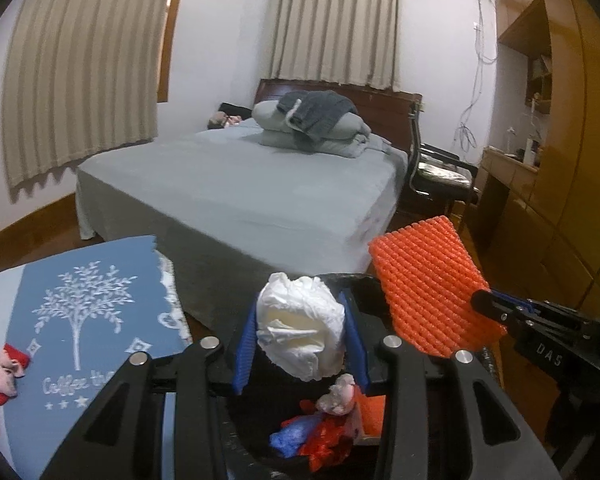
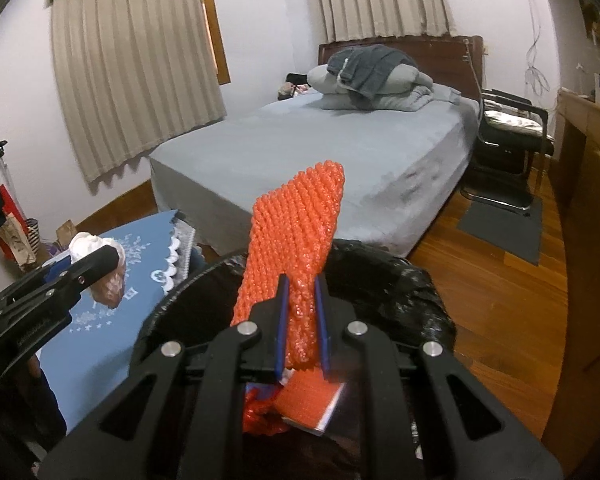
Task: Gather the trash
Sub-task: 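Carry the tissue and foam net over the black bin and open both tools, then move both open tools back over the red glove and pink sock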
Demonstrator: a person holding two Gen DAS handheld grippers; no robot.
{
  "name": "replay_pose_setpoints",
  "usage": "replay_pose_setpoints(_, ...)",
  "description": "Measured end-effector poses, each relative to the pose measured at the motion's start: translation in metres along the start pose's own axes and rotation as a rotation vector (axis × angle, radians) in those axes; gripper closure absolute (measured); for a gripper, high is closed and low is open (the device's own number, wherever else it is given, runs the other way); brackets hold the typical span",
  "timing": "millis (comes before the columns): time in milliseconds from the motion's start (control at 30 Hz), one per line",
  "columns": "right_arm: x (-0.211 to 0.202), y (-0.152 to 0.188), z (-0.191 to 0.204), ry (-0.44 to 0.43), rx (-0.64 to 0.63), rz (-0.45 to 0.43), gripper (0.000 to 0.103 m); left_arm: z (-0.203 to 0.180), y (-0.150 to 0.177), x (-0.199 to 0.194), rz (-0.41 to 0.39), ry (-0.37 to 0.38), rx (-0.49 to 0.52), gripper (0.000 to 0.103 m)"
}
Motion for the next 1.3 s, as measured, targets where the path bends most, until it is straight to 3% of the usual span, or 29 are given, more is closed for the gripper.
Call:
replay_pose_setpoints(600, 0.005, 0.019, -0.026, 0.047, 0.029, 0.057, 0.091, -0.032, 0.016, 0.035, 0.083, 0.073, 0.016, 0.063)
replay_pose_setpoints(700, 0.006, 0.023, -0.03, 0.055, 0.034, 0.064, 0.089, -0.035, 0.018, 0.038, 0.105, 0.088, 0.013, 0.055)
replay_pose_setpoints(767, 0.007, 0.024, -0.032, 0.06, 0.038, 0.066, 0.087, -0.035, 0.019, 0.037, 0.106, 0.096, 0.008, 0.04)
replay_pose_setpoints(800, 0.007, 0.025, -0.032, 0.064, 0.035, 0.07, 0.085, -0.034, 0.018, 0.035, 0.104, 0.101, 0.003, 0.037)
replay_pose_setpoints(900, 0.007, 0.027, -0.033, 0.069, 0.033, 0.074, 0.065, -0.03, 0.012, 0.03, 0.085, 0.092, -0.007, 0.027)
replay_pose_setpoints(967, 0.006, 0.028, -0.034, 0.073, 0.036, 0.068, 0.041, -0.027, 0.009, 0.027, 0.074, 0.083, -0.015, 0.023)
replay_pose_setpoints(1067, 0.0, 0.026, -0.033, 0.106, 0.031, 0.04, 0.017, -0.017, 0.004, 0.019, 0.049, 0.059, -0.022, 0.016)
replay_pose_setpoints(1167, -0.01, 0.023, -0.031, 0.121, 0.031, -0.014, 0.009, -0.004, -0.002, 0.012, 0.032, 0.031, -0.023, 0.013)
replay_pose_setpoints(1300, -0.015, 0.018, -0.025, 0.097, 0.025, -0.046, 0.007, 0.02, -0.01, -0.004, -0.008, -0.023, -0.043, 0.007)
Point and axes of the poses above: each gripper's, at about its wrist camera, not at the fingertips, and x roughly the way its jaws point, z to its left, y to its underside, the point moved 4 cm from there along x, roughly the way its jaws point, and after that the axes turned 11 degrees about -x, right-handed, at the moved point
